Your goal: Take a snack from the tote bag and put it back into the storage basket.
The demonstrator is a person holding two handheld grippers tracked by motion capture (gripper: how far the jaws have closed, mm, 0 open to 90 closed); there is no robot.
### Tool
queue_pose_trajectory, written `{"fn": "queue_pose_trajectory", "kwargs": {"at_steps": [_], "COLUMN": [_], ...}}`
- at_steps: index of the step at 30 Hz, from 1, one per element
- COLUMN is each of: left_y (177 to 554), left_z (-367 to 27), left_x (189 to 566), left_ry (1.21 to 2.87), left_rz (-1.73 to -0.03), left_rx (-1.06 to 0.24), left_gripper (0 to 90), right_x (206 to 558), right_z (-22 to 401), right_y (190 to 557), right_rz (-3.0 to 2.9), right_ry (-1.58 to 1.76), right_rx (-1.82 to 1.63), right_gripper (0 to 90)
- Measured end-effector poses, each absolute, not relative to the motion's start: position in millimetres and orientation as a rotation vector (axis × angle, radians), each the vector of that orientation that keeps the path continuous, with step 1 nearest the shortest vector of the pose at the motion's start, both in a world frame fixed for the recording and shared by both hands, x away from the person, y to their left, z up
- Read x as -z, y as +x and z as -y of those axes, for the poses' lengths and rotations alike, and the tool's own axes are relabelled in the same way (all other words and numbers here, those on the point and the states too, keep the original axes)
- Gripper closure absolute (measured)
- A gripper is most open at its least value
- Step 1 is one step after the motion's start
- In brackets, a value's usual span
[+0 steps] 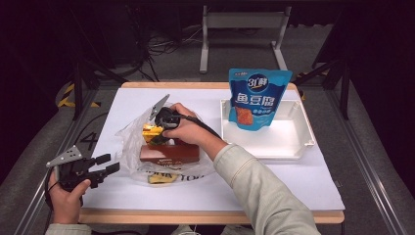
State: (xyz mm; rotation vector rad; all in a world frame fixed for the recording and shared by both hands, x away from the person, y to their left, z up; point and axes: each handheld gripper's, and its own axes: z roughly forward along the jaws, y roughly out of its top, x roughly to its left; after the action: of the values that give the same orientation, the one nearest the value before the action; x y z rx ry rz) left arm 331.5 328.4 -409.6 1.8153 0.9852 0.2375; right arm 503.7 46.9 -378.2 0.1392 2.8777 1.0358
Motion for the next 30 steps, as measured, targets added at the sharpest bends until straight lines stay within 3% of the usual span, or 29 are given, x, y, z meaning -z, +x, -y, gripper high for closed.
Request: {"fn": "queue_pose_trajectory", "kwargs": {"at_steps": [30], "left_y": [332.7], "left_z": [-327.0], "left_x": [409.8], "left_ry": [1.808], "left_rz": [-0.992], "left_rx": [-0.235], "left_gripper": [38.7], "right_x": [305.3], "right_z": [-21.2], "right_y": [496.7], "right_rz": [-2.782], "right_ry": [0.112], "right_rx": [-1.2], "right_gripper": [49.7]}}
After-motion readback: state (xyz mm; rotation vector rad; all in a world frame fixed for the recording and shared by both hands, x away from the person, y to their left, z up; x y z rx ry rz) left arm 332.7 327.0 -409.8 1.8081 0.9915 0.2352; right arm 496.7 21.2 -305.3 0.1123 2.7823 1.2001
